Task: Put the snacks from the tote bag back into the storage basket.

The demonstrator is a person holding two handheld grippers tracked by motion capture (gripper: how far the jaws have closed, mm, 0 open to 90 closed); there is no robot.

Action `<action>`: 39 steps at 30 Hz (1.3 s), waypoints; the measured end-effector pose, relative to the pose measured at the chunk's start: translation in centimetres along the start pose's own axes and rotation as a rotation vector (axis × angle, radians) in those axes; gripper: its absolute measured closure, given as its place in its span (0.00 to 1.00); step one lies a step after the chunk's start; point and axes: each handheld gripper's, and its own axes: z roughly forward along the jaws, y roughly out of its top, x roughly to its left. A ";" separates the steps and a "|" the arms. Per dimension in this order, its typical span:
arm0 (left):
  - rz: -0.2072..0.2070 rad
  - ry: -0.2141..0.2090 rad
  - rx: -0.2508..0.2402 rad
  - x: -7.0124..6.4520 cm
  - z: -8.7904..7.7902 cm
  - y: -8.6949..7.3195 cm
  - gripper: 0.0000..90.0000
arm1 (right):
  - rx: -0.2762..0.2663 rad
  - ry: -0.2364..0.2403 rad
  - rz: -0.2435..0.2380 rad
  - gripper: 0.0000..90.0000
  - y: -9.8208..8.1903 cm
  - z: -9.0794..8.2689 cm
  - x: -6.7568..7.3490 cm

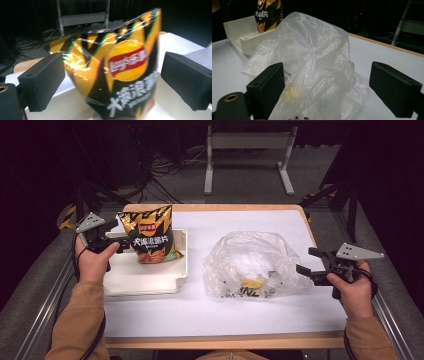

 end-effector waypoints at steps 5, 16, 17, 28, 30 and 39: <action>0.039 -0.041 0.018 -2.0 -1.2 0.6 0.06 | 0.016 0.005 -0.012 0.14 0.2 0.5 -0.1; 0.117 -0.162 0.078 -6.9 -3.7 1.2 0.09 | 0.032 0.016 -0.022 0.15 0.5 0.5 0.0; 0.117 -0.162 0.078 -6.9 -3.7 1.2 0.09 | 0.032 0.016 -0.022 0.15 0.5 0.5 0.0; 0.128 -0.231 0.121 -8.6 -4.9 -1.1 0.09 | 0.061 0.020 -0.024 0.15 0.4 0.3 -0.1; 0.118 -0.237 0.121 -8.7 -5.1 -1.7 0.09 | 0.064 0.024 -0.026 0.15 0.4 0.3 0.0; 0.119 -0.242 0.134 -8.9 -5.4 -4.2 0.11 | 0.064 0.030 -0.029 0.14 0.3 0.2 0.1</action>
